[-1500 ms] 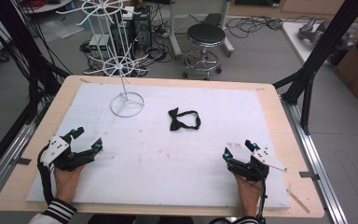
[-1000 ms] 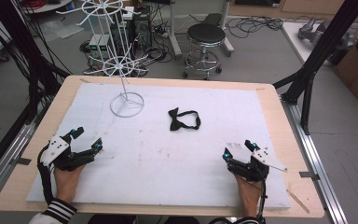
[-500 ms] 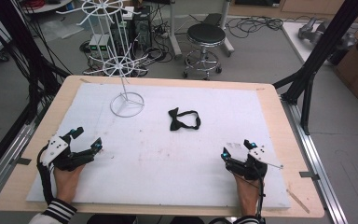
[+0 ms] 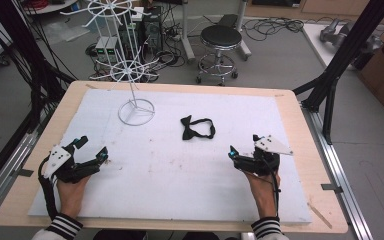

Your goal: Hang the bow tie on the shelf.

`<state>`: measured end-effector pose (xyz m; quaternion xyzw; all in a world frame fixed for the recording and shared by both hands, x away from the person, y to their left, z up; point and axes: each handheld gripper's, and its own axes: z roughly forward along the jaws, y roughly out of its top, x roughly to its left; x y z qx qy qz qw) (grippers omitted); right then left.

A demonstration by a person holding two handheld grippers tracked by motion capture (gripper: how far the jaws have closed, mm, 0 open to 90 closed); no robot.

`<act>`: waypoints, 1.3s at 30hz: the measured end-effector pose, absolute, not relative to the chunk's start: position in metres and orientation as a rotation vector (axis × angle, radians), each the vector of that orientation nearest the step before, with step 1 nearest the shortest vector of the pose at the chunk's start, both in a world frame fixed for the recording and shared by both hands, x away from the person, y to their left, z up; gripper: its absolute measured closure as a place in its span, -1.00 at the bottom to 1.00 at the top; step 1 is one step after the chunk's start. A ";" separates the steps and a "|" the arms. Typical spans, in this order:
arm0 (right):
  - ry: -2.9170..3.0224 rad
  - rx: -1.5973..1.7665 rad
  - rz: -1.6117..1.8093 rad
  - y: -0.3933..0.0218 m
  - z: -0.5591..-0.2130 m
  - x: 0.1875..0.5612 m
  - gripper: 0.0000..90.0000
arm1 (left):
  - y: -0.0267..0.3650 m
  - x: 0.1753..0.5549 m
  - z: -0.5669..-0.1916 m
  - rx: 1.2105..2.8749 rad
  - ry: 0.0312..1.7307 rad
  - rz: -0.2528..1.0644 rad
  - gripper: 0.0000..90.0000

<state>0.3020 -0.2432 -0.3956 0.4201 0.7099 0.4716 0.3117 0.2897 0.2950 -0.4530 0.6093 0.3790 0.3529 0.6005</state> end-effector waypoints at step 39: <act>2.475 1.014 0.873 -0.119 -0.376 0.432 -0.53 | 0.294 0.289 -0.453 1.427 0.861 0.827 -0.65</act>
